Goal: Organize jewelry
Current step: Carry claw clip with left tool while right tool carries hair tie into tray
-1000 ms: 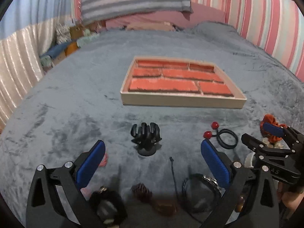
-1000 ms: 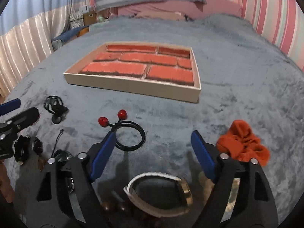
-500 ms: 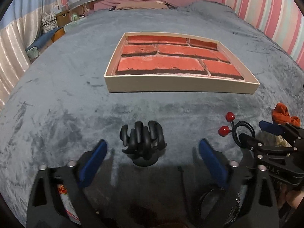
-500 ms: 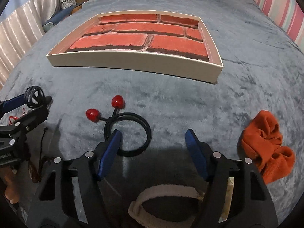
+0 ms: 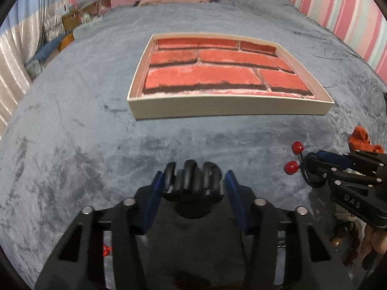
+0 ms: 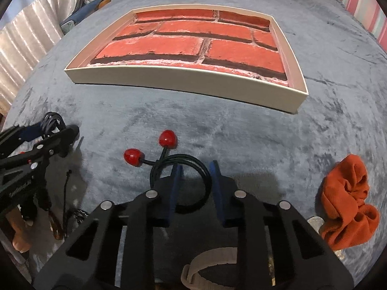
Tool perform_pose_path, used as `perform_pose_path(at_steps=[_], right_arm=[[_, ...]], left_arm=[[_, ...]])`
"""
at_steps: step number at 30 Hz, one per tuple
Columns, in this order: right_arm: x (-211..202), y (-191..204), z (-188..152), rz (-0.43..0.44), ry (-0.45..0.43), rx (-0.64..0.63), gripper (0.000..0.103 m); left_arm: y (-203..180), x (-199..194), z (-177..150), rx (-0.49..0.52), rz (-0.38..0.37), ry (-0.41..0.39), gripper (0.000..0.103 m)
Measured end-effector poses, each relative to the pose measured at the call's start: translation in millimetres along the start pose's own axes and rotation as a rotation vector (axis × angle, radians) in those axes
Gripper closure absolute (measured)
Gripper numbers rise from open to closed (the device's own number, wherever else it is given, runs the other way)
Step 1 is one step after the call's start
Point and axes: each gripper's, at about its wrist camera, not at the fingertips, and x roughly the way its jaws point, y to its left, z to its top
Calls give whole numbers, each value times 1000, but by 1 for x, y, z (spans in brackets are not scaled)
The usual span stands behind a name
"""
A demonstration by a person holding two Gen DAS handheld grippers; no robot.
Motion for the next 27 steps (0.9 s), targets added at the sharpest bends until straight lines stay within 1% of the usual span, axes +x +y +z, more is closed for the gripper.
perform_pose_path(at_steps=[2,4,5,6,9,11,14,18,19,20,24,27], right_arm=[[0,-3,0,17,7,11,77],[-1,-5,0,30,12,19,78],[-1,-5,0,28,9,14,81],[-2,-5,0,25,6,13,87],[-2,-10,-2,31,4,33,94],[0,-12,-2,37,9,37,94],[3,-9,-1,20,21,16,94],[5,-5,6,-1,70,2,95],[3,-4,6,-13,58,-11,98],[3,-3,6,-25,46,-16,99],[-2,-5,1,-35,-11,-15,99],[-13,-4,-3,-71,-75,-43,99]], left_arm=[[4,0,0,-17,-22,7,55],[4,-1,0,-13,-23,6,55],[4,-2,0,-7,-22,4,55],[3,-3,-1,-6,-23,2,55],[4,-2,-1,-7,-27,0,56],[5,-2,-1,-12,-27,-1,55],[3,-3,-3,-5,-16,-7,55],[0,-4,-3,9,1,-13,55],[0,-4,-3,10,1,-13,55],[0,-4,-3,9,1,-12,55],[1,-5,-2,7,6,-19,55],[4,-10,-1,-2,2,-41,56]])
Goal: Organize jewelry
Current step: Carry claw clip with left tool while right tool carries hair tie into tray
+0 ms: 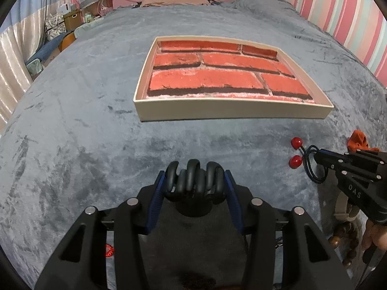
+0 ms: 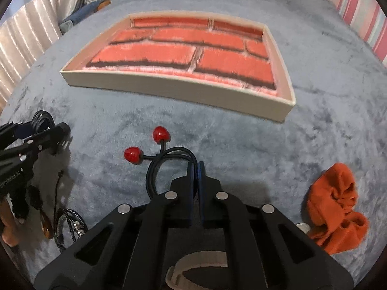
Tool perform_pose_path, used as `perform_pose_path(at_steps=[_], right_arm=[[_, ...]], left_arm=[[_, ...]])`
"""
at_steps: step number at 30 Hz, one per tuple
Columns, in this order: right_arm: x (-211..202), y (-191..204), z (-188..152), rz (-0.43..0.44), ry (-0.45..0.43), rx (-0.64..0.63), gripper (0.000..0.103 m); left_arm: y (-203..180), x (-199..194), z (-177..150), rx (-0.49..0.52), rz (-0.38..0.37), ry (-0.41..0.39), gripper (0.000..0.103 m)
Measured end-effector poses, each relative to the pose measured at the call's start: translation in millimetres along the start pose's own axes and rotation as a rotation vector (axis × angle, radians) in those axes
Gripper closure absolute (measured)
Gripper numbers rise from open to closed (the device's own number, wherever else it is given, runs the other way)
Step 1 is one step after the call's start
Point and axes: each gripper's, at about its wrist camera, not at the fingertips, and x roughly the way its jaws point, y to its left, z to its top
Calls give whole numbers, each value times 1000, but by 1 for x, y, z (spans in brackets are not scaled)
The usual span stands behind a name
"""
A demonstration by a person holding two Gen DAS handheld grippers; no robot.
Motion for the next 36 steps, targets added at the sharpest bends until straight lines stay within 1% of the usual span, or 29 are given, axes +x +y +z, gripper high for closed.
perform_pose_path(at_steps=[2,7,10,14,18,22,25,29,31,36], right_arm=[[-10,-1,-1,-8,-38,-5,99],[-25,-2,-2,-33,-91,-29,99],[-34,-4,0,-25,-113,-26,99],[-47,-7,12,-16,-147,-29,99],[-60,-15,29,5,-187,-17,99],[-67,-25,51,3,-217,-2,99],[-64,-34,75,-4,-232,7,99],[-44,-47,109,-12,-231,37,99],[-29,-53,124,-22,-225,45,99],[3,-67,160,-36,-222,75,99]], left_arm=[[0,-3,1,-1,-5,-13,56],[1,-12,1,-3,-4,-43,56],[0,-17,3,-3,-8,-46,56],[-4,-25,13,11,0,-59,56],[-6,-26,41,-4,-7,-66,56],[-14,-20,71,17,24,-71,56],[-19,-12,95,32,47,-76,56],[-14,13,131,-2,44,-52,56],[-12,31,149,-6,60,-36,56],[-7,69,181,5,94,-4,56]])
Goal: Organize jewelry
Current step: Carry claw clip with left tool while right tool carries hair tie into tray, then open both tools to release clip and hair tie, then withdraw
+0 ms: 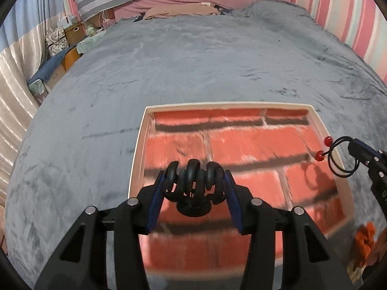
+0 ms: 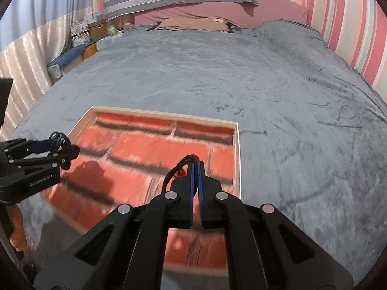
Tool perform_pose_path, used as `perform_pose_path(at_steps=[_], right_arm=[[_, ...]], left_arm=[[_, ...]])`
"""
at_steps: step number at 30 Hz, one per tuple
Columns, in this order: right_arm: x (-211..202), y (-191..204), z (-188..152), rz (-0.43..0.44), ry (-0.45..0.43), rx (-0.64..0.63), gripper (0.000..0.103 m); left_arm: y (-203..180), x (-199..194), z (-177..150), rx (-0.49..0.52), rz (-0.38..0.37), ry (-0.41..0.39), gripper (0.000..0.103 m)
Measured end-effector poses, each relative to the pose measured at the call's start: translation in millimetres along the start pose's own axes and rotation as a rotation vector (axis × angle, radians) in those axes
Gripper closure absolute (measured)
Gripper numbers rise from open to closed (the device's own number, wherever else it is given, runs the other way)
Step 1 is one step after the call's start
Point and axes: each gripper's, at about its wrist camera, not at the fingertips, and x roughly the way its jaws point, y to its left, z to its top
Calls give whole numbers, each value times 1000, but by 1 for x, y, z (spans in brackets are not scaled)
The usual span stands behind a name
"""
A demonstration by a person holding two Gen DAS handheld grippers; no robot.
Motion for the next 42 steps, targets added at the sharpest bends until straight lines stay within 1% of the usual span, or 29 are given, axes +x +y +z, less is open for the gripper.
perform_pose_path(at_steps=[1,5,7,10,12,14,18,23,25,26,27,28,29,32,33,34,36,37,39,42], right_arm=[[9,-3,6,5,3,14,99],[39,-8,22,2,20,32,99],[54,-10,25,-7,36,36,99],[75,-16,26,-16,68,49,99],[82,-17,25,-25,76,45,99],[91,-19,23,-27,99,46,99],[109,-23,19,-11,157,67,99],[115,-20,17,-18,189,57,98],[114,-19,18,-12,193,47,92],[114,-17,17,-6,195,40,81],[112,-16,17,-10,195,30,67],[111,-17,17,-14,196,27,63],[110,-17,17,-12,196,23,62],[103,-18,20,-12,177,17,62],[97,-19,21,-13,166,16,59],[93,-20,22,-12,154,15,57],[81,-22,24,-5,123,19,42],[70,-24,25,-6,99,18,40],[48,-26,25,-2,65,13,34],[15,-26,23,-6,17,-6,27]], left_arm=[[2,9,9,-9,-2,11,56],[4,34,27,-23,10,35,56],[4,43,32,-22,3,42,56],[5,63,42,-27,26,64,56],[4,71,48,-25,26,70,56],[2,78,51,-13,35,64,56],[8,90,54,-42,30,84,56],[13,102,50,-37,59,110,55],[14,102,48,-42,52,108,55],[14,101,48,-45,51,106,54],[13,101,48,-46,50,108,52],[13,101,48,-50,45,110,47],[14,100,46,-54,39,108,43],[14,94,44,-58,37,91,39],[15,92,44,-62,37,89,39],[16,88,43,-64,34,84,38],[16,77,41,-67,35,72,36],[17,70,40,-68,36,62,35],[19,49,39,-77,23,35,32],[24,13,33,-89,15,-5,27]])
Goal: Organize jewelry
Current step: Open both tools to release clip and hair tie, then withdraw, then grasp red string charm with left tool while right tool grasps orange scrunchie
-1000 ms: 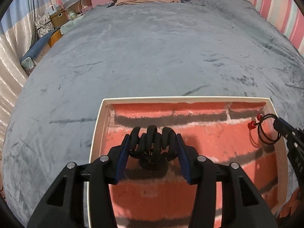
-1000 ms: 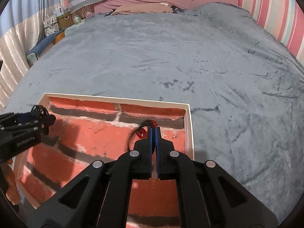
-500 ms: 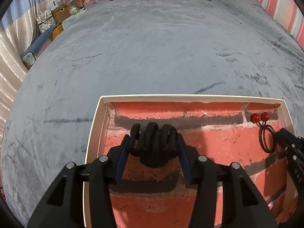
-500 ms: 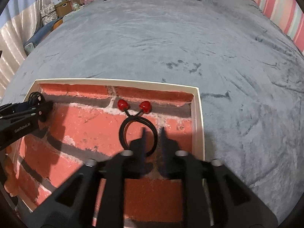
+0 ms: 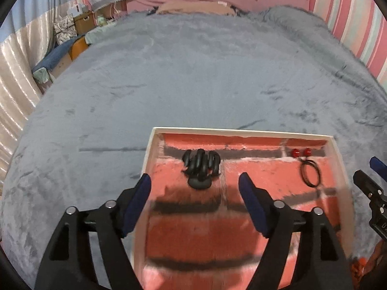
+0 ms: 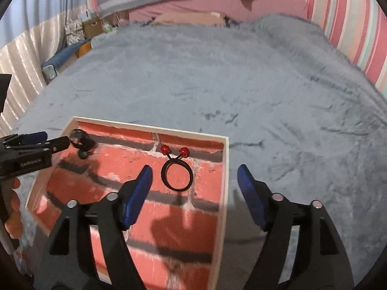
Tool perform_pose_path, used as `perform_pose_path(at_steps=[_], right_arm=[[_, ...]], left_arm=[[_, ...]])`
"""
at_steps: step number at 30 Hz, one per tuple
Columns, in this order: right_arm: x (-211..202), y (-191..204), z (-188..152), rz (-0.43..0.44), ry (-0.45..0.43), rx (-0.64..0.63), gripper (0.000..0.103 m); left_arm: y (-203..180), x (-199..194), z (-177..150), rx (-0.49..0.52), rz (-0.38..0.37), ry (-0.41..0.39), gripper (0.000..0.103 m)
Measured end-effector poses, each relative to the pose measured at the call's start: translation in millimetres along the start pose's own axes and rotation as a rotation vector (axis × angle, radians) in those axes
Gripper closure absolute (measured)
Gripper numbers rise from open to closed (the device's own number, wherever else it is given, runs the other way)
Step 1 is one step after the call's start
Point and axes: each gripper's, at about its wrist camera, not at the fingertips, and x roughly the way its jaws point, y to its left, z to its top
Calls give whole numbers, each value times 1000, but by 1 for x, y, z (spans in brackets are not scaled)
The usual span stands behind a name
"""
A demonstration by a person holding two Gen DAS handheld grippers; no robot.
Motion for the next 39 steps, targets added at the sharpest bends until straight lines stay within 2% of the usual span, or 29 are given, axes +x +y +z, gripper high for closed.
perform_pose_path(at_steps=[3,13,20,25,29,39], right_arm=[[-44,-4,-6,25,-47,10,19],[-170,-5,-58,36,-141,-23,11],[-221,-16,-104,101,-177,16,11],[-239,-25,-136,113,-184,49,9],[-247,-35,-159,122,-196,77,4],[-241,-47,-206,62,-211,96,4]], left_arm=[[4,-45,-14,-1,-10,-49,24],[12,-174,-94,4,8,-158,17],[29,-232,-156,-22,-23,-217,16],[35,-254,-193,1,-10,-245,16],[41,-262,-217,9,11,-261,16],[65,-244,-248,-64,-28,-248,16]])
